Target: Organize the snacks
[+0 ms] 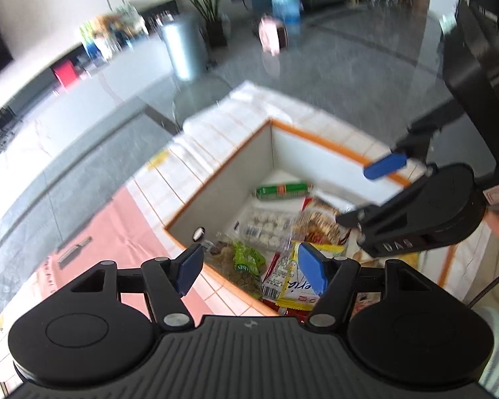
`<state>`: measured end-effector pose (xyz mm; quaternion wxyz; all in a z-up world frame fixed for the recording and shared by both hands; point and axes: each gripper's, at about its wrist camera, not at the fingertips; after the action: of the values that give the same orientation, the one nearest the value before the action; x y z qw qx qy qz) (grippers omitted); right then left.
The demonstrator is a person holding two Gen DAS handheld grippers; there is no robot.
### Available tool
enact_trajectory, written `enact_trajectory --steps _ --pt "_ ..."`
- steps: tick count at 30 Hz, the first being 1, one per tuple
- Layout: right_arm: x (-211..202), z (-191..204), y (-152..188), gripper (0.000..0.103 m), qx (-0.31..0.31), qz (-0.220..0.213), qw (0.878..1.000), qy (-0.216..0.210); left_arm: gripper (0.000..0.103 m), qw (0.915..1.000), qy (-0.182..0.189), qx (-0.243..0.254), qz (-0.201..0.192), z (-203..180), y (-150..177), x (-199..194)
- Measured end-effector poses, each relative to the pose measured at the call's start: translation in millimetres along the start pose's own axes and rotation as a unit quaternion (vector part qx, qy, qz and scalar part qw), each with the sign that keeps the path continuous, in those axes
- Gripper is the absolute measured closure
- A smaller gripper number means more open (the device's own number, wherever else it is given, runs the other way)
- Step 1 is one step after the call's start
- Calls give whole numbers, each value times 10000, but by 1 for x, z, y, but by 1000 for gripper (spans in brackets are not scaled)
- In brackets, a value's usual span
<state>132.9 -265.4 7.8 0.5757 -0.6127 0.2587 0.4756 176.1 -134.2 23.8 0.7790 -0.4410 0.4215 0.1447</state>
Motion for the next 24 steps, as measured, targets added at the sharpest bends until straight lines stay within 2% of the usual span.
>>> enact_trajectory --steps 1,8,11,16,19,23,24 --pt "-9 3 3 42 60 -59 10000 -28 26 9999 -34 -101 -128 2 5 -10" --pt "-71 35 45 34 460 -798 9956 -172 25 9942 -370 -745 -681 6 42 -67" --pt "-89 51 68 32 574 -1150 9916 -129 21 9878 -570 -1084 -966 7 60 -86" --pt "-119 82 109 25 627 -1878 9802 84 12 9697 -1099 -1625 -1458 9 90 -119" --pt "-128 97 130 25 756 -2189 9726 206 10 9650 -1275 -1742 -1486 4 107 -124" --pt "-129 119 156 24 910 -2432 9645 478 10 9670 -1279 -1720 -1376 -4 126 -121" --pt "-128 123 162 20 945 -2467 9631 509 10 9671 -1268 -1743 -1355 -5 131 -121"
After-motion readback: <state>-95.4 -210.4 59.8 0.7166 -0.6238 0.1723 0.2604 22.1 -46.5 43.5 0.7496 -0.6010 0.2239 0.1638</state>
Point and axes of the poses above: each gripper's, at about its wrist camera, not at the fingertips, and x roughly the way its jaws point, z to its left, y to its underside, and after that the axes turned 9 degrees about -y, right-handed
